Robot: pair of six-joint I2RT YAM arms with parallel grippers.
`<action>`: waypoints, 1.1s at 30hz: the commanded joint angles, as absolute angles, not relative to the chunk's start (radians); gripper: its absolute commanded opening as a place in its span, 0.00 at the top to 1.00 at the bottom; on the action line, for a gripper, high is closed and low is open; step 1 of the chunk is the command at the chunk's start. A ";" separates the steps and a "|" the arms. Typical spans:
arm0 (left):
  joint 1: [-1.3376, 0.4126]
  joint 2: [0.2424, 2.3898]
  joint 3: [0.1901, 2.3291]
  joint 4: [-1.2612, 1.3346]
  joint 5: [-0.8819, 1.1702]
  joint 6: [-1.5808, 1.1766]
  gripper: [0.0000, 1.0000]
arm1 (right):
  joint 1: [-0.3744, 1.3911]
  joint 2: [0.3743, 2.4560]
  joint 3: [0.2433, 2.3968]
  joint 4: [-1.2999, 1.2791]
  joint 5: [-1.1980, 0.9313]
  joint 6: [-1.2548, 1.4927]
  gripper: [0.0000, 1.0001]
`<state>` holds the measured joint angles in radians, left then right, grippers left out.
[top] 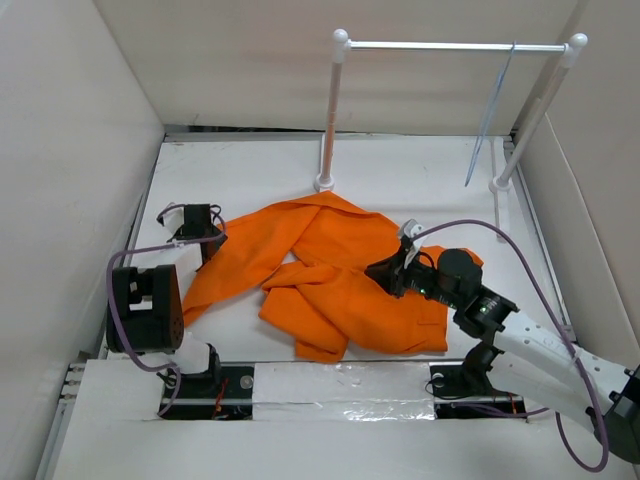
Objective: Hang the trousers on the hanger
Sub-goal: Flatten out the trousers at the center of the board.
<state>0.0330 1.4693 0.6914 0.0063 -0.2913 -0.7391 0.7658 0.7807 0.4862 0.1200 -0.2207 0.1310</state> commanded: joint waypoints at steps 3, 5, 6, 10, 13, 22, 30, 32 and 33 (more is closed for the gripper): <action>0.025 1.569 0.758 -0.066 -0.241 -0.673 0.37 | 0.779 0.753 0.474 0.173 -0.224 0.124 0.74; 0.025 1.591 0.773 -0.064 -0.216 -0.666 0.45 | 0.779 0.746 0.480 0.163 -0.232 0.124 0.73; 0.025 1.591 0.773 -0.060 -0.216 -0.669 0.53 | 0.779 0.739 0.498 0.157 -0.235 0.132 0.78; 0.025 1.502 0.726 -0.006 -0.190 -0.696 1.00 | 0.779 0.660 0.674 -0.065 -0.230 0.199 0.89; 0.025 1.415 0.713 0.009 -0.210 -0.715 1.00 | 0.788 0.594 0.732 -0.052 -0.268 0.212 0.69; -0.098 1.118 0.997 -0.190 -0.379 -0.647 1.00 | 0.788 0.667 0.681 0.072 -0.264 0.187 0.62; -0.397 1.318 0.979 -0.240 -0.627 -0.665 0.80 | 0.788 0.727 0.663 0.112 -0.247 0.206 0.62; -0.397 1.393 0.985 -0.287 -0.696 -0.736 0.60 | 0.788 0.732 0.660 0.106 -0.248 0.207 0.61; -0.397 1.429 0.971 -0.272 -0.713 -0.761 0.49 | 0.788 0.735 0.658 0.103 -0.250 0.207 0.60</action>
<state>-0.4053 1.3220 1.0229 -0.1780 -0.5610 -0.6891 0.7807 0.7345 0.6556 0.0364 -0.2512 0.2031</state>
